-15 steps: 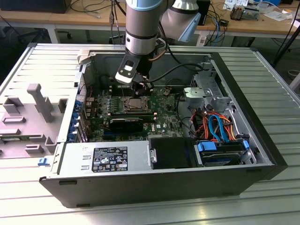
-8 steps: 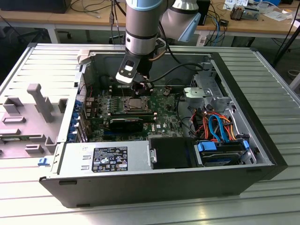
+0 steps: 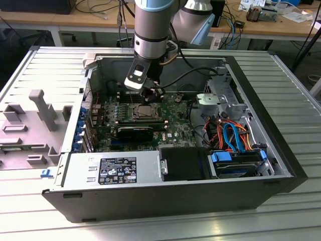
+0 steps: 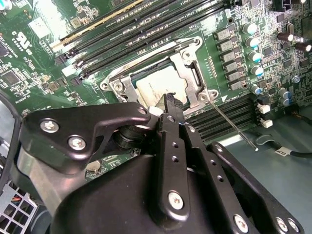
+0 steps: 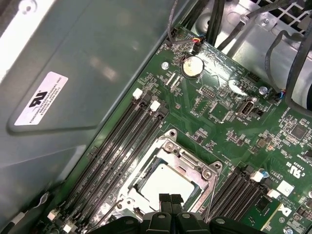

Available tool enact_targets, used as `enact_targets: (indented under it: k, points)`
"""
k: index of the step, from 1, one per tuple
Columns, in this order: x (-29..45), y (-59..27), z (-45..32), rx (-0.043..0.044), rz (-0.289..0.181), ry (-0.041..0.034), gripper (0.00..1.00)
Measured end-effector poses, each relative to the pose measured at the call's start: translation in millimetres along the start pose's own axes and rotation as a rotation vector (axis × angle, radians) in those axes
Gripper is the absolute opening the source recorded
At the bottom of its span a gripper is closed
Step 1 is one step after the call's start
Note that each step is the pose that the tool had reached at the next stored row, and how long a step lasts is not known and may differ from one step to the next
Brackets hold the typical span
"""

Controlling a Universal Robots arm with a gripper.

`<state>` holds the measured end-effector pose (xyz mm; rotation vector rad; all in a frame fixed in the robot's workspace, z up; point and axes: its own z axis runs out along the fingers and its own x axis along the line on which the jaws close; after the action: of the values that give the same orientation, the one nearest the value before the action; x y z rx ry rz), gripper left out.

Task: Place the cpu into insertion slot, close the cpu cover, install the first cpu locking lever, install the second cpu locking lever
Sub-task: 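Install the first cpu locking lever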

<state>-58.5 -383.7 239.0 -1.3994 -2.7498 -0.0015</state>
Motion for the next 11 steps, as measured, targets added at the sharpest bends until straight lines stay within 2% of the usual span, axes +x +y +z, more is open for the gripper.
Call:
enact_targets:
  k: [11]
  points:
    - [0.0,0.0,0.0,0.0013,-0.025,-0.0006,0.11]
